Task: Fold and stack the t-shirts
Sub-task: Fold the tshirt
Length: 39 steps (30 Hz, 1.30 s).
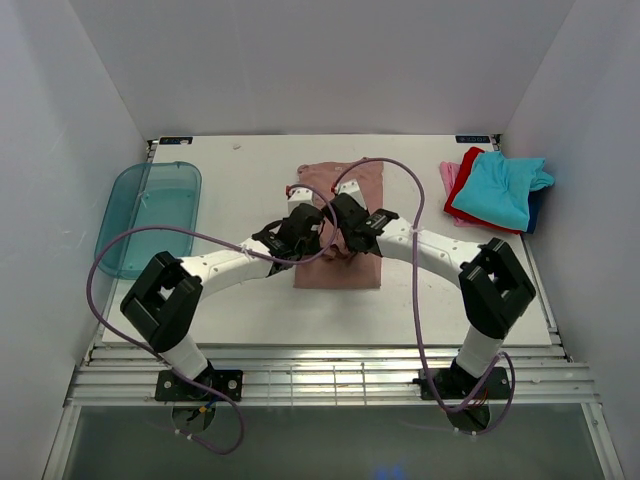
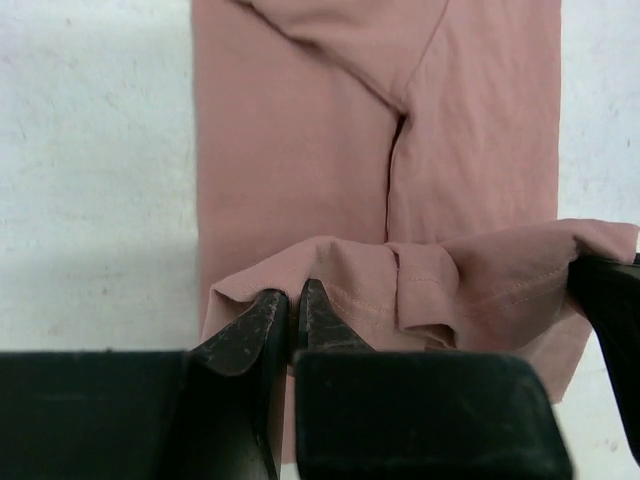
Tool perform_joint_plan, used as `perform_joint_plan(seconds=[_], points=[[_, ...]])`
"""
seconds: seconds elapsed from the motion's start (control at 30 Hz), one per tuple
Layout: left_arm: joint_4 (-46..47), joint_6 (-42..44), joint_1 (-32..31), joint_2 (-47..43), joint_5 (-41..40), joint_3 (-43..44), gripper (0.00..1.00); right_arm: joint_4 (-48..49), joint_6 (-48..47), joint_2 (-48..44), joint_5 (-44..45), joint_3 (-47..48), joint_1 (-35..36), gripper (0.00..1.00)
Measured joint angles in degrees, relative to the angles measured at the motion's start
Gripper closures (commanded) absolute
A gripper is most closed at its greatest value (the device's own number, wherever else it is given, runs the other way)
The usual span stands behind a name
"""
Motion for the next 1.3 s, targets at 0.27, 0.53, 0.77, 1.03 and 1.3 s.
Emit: perform_joint_plan(seconds=[0.27, 0.53, 0.77, 1.03, 1.3], points=[[1.9, 2.4, 5.1, 4.2, 1.5, 5.0, 1.00, 1.2, -4.9, 5.0, 0.7, 5.8, -3.1, 0.92], [3.1, 4.2, 6.9, 10.4, 4.9, 9.7, 1.00, 1.3, -6.4, 6.2, 0.7, 6.4, -6.1, 0.92], [3.1, 4.5, 7.8, 11.5, 6.3, 9.9, 0.90, 1.4, -7.4, 8.7, 0.3, 7.7, -7.3, 0.82], [-0.9, 6.0, 8.5, 14.2, -1.4, 17.6, 0.31, 1.6, -10.7, 14.2, 4.4, 15.1, -8.7, 0.44], [-2.9, 3.2, 8.2, 3.5, -7.7, 19.4, 0.40, 6.3, -13.4, -0.9, 2.8, 12.8, -9.3, 0.51]])
